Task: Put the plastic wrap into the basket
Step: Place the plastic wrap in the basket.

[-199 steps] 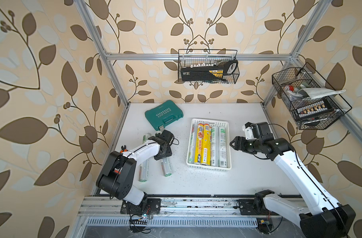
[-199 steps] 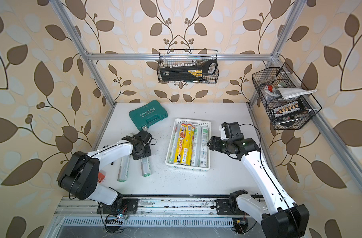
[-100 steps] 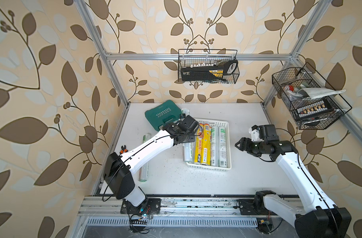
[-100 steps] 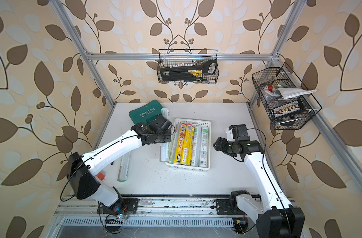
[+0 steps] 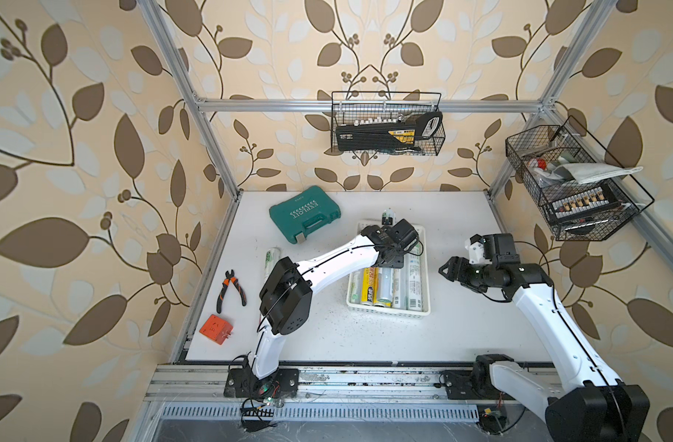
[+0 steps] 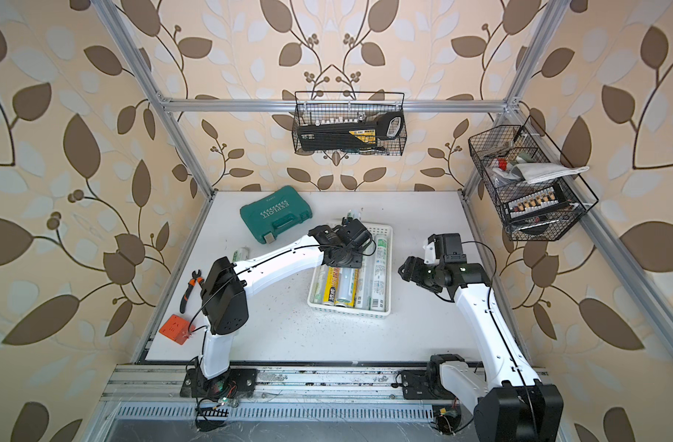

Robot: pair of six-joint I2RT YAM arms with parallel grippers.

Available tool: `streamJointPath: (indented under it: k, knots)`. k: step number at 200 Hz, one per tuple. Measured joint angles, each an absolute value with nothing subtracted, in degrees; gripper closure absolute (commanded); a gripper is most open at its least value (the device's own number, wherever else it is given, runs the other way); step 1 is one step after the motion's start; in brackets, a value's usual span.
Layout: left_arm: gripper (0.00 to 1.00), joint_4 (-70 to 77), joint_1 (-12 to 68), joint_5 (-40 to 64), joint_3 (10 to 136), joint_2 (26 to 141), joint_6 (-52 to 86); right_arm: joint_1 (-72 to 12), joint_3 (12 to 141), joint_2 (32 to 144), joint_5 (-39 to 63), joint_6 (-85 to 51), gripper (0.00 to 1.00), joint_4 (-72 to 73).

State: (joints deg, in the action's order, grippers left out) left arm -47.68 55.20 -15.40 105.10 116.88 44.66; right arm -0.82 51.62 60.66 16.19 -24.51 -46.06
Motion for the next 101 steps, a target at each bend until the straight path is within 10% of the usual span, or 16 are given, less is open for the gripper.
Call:
streamJointPath:
  k: [101]
  knots:
    - [0.55, -49.0, 57.1, -14.5, 110.6, 124.0, 45.6, -0.2, 51.0, 60.7, 17.0, -24.1, 0.30, -45.2]
